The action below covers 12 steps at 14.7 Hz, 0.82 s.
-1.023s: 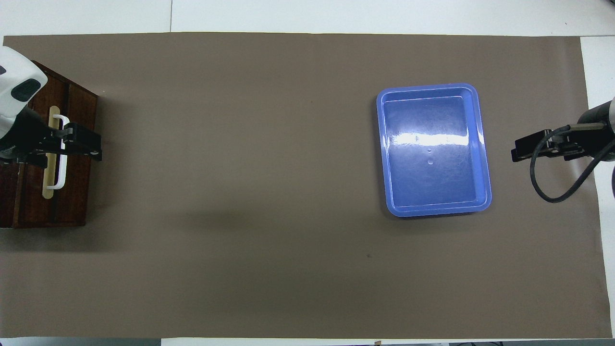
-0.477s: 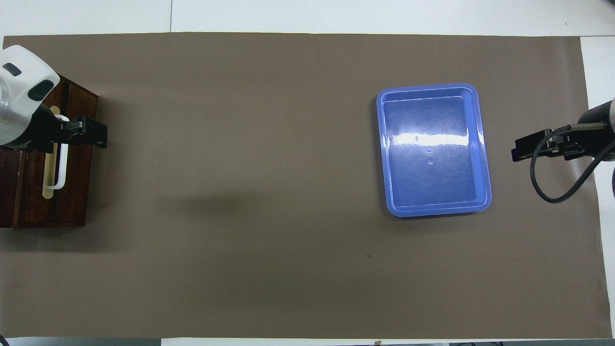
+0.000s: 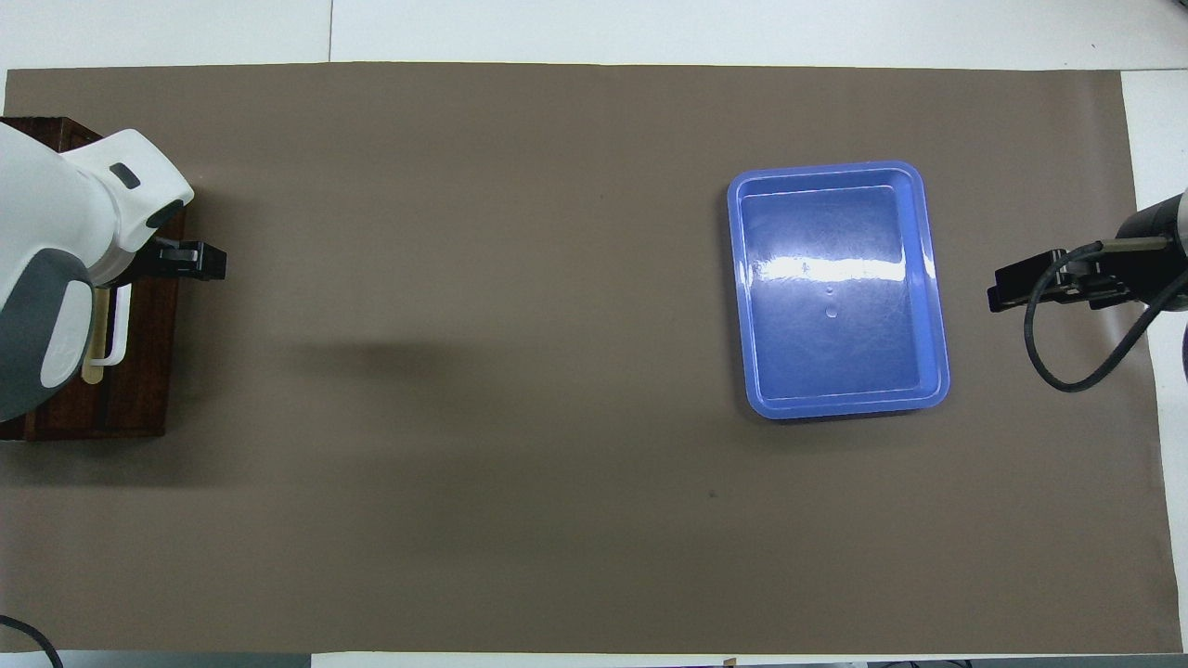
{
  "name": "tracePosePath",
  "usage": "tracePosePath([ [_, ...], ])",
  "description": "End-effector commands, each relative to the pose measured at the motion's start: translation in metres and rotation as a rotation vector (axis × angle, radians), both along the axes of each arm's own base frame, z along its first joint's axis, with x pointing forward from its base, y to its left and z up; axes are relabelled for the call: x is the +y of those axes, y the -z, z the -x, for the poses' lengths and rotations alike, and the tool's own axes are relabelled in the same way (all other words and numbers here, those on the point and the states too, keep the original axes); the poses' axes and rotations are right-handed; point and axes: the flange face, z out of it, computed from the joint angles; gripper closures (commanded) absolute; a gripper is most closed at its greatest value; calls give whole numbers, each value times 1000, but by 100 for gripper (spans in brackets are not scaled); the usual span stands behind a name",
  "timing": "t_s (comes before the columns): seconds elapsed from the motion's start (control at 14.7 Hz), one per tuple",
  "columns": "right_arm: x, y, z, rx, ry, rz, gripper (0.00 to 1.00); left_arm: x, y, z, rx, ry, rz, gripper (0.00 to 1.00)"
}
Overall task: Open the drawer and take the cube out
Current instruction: 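Grasp the white drawer handle with the left gripper and pull it open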
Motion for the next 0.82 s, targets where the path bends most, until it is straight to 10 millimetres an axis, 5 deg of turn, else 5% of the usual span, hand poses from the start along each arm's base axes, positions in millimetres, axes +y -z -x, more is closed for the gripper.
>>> tracePosePath([
  [0.0, -1, -3, 2, -13, -4, -16, 0, 12, 24, -8, -7, 70, -37, 0],
  [0.2, 0, -4, 2, -16, -5, -16, 0, 15, 50, -9, -2, 113, -77, 0],
  [0.48, 0, -6, 2, -21, -8, -16, 0, 56, 59, -14, -27, 131, -70, 0],
  [0.75, 0, -6, 2, -21, -11, -16, 0, 55, 84, -1, -15, 127, -55, 0],
])
